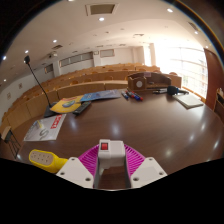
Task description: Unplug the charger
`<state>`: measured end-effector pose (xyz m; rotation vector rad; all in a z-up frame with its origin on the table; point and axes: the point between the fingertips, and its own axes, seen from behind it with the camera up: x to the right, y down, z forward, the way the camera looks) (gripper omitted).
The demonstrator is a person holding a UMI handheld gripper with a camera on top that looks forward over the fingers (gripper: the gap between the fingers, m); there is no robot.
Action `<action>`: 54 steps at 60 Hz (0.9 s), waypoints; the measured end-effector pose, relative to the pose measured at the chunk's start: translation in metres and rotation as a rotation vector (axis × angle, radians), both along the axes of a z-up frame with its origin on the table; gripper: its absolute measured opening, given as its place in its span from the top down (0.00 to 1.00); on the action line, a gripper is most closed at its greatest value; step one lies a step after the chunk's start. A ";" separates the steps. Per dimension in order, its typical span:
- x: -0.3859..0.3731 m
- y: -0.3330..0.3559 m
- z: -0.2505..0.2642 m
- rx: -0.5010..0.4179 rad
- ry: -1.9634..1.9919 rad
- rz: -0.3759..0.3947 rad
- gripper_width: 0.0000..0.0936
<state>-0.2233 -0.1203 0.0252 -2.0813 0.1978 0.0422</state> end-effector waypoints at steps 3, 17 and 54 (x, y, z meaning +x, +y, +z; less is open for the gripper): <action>0.008 0.002 -0.001 -0.023 -0.002 0.008 0.59; 0.029 -0.018 0.004 -0.046 -0.098 0.038 0.09; -0.016 -0.246 0.118 0.031 -0.255 -0.003 0.09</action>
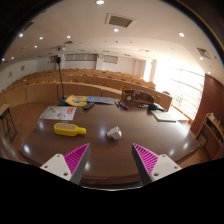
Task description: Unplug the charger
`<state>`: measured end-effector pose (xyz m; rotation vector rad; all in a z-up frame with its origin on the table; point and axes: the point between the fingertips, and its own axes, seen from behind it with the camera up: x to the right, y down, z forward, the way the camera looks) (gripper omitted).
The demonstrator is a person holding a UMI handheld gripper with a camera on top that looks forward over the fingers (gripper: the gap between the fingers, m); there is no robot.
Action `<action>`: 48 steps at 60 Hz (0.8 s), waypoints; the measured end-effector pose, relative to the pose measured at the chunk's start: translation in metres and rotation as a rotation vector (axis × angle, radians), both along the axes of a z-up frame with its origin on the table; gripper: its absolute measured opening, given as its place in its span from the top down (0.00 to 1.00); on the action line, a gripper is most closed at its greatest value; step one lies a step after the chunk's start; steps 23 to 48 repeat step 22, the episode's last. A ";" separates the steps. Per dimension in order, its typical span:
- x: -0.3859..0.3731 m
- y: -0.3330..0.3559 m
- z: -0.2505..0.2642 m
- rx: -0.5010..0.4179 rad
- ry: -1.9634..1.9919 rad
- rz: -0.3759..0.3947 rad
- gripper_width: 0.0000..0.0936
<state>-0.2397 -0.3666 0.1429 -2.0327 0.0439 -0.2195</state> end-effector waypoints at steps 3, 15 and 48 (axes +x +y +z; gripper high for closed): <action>-0.005 -0.022 0.002 -0.011 0.001 -0.005 0.09; -0.018 -0.074 0.013 -0.013 -0.002 -0.002 0.09; -0.018 -0.080 0.023 0.007 -0.016 0.001 0.09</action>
